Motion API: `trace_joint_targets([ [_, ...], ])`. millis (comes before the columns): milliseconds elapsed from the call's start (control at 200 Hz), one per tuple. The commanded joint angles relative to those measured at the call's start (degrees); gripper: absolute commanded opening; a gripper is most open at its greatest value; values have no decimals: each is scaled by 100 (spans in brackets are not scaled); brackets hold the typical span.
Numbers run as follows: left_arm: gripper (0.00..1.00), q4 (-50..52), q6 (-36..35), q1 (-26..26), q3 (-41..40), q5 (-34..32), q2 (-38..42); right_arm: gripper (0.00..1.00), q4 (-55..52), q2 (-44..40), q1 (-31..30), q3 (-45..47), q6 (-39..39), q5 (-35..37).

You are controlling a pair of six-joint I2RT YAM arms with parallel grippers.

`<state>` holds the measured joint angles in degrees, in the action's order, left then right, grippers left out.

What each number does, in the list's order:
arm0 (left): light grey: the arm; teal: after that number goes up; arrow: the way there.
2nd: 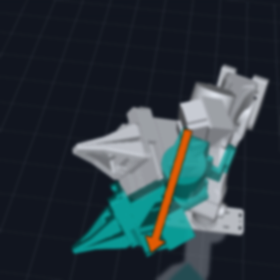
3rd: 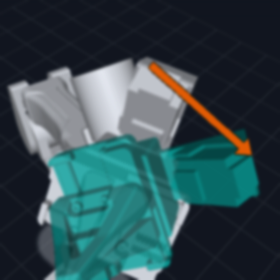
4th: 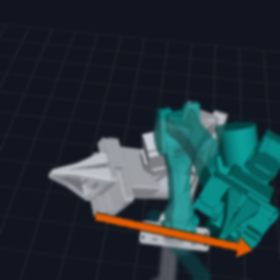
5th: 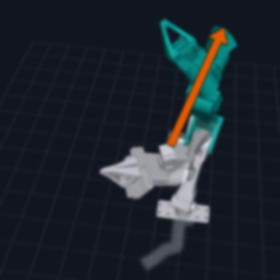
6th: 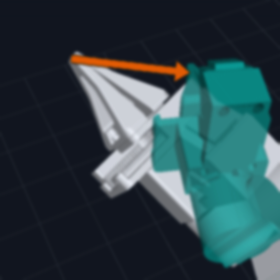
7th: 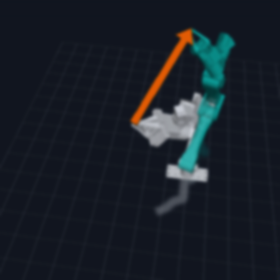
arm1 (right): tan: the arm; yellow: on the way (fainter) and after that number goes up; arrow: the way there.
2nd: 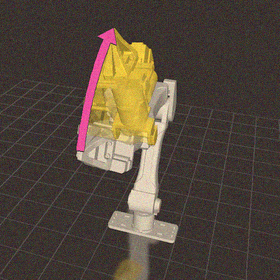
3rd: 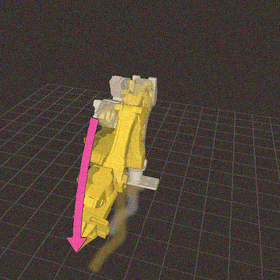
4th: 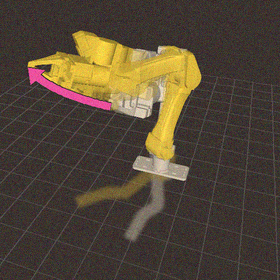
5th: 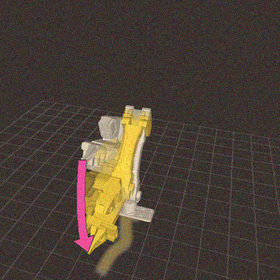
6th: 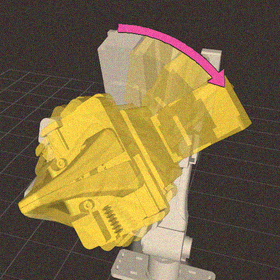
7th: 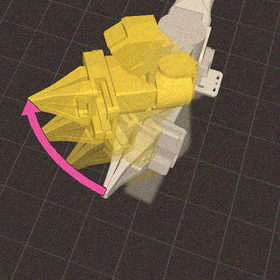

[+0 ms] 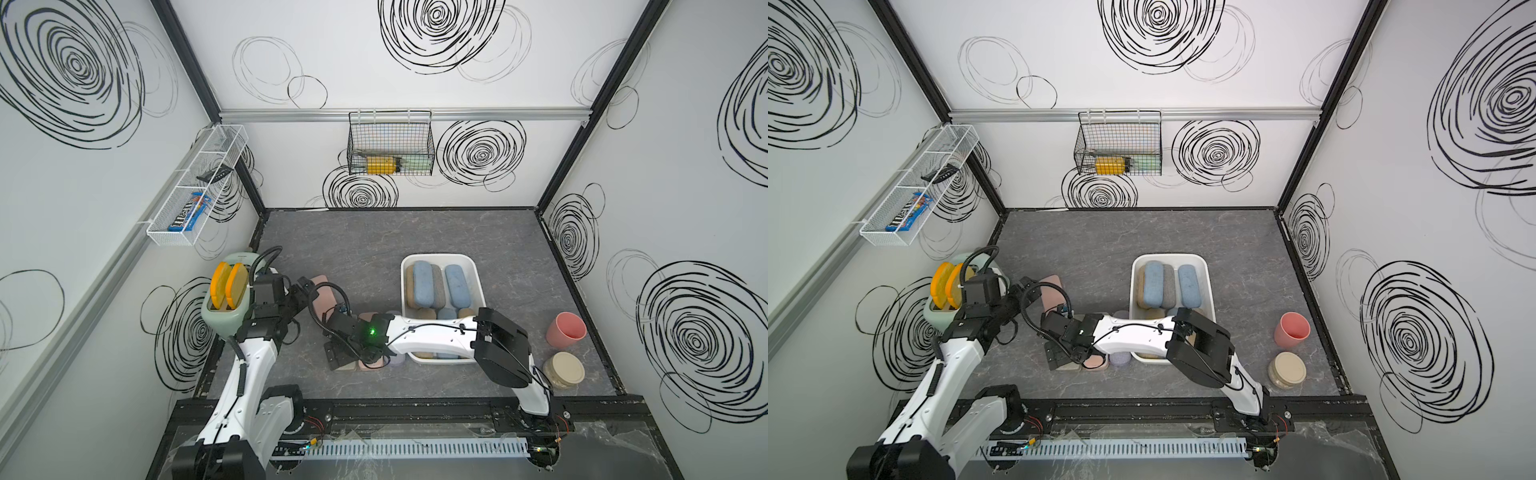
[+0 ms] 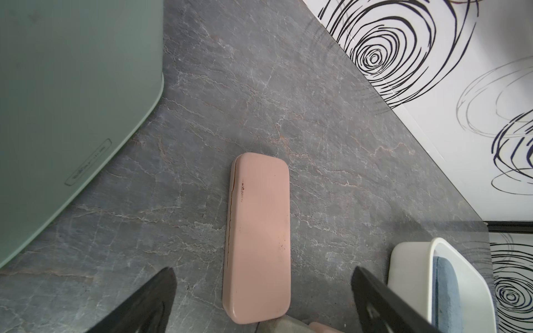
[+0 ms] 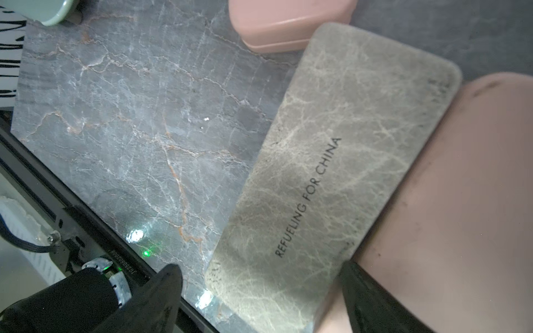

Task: Put the glasses cases into the storage boxes
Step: Pick up the glasses case at the center of the board.

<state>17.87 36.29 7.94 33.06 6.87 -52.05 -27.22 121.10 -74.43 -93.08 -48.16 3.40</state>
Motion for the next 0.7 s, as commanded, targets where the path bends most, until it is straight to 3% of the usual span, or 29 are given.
trace_joint_targets([
  [0,98,-228,79,7,-82,0,21,92,-123,395,13,-228,52,121],
  [420,97,-205,128,3,-115,-99,39,98,-1595,1540,106,-1626,-331,767],
  [530,97,-207,133,5,-115,-78,20,93,-1434,1491,118,-1498,-374,799],
  [696,97,-200,141,27,-115,-109,-14,79,-1558,1261,131,-1427,-444,984],
])
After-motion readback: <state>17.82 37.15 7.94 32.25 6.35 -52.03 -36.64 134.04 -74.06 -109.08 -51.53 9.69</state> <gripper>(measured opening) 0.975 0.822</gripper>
